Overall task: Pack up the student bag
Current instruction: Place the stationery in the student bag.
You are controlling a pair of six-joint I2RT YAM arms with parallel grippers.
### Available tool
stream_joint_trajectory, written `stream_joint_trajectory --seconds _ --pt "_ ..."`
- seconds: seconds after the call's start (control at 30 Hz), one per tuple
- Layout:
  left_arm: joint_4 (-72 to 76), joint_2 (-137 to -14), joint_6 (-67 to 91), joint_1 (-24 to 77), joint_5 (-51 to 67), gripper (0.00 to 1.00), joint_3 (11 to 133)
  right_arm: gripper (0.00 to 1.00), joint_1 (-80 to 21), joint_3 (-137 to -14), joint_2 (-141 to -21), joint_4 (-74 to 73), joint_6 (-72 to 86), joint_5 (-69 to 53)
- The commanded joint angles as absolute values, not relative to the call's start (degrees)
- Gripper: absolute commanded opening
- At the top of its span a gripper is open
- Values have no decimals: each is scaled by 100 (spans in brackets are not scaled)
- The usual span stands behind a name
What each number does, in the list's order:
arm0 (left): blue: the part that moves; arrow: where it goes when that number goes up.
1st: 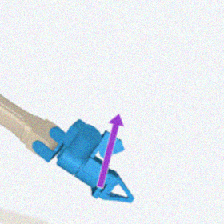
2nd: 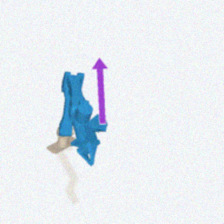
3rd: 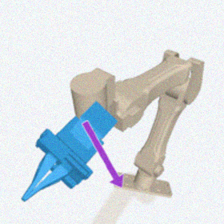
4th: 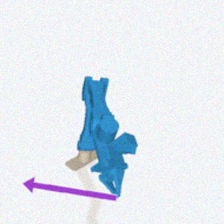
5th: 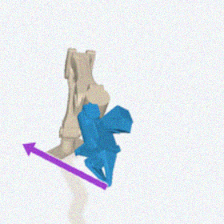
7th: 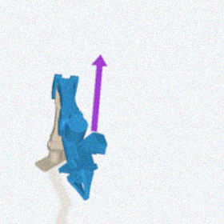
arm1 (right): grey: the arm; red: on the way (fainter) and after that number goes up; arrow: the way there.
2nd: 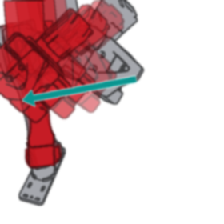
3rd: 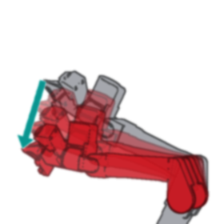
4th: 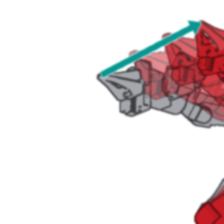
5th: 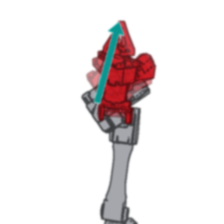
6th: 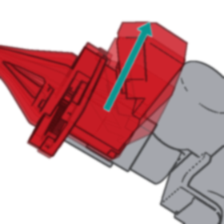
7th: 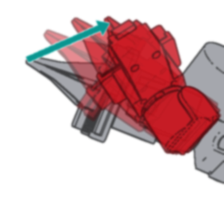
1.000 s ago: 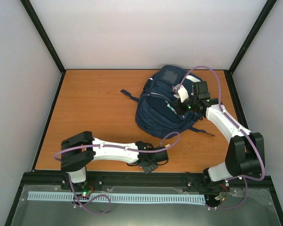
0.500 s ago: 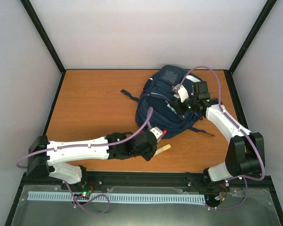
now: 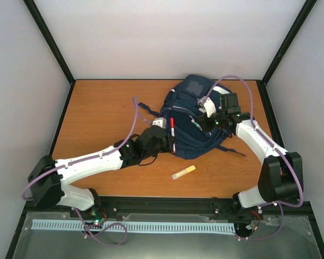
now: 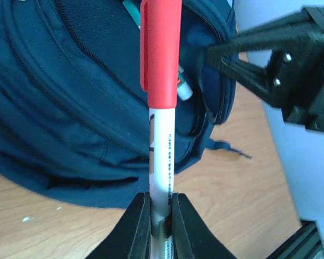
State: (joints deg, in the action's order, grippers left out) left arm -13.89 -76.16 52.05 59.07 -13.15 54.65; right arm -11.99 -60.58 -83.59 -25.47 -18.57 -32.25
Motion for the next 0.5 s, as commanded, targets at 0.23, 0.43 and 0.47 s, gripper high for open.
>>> stream_joint_trajectory --seconds 0.23,0.43,0.47 --pt "1232 -9453 7320 4925 771 6 5562 3 -1128 -6053 -8043 -2441 -1782 -3378" --pt "1680 -10222 7619 4852 972 4 6082 3 -1125 -6053 -8088 -2451 -1799 -3409" --pt "1660 -10295 7606 4838 906 4 6155 3 -1129 -6054 -8090 -2452 -1801 -3410"
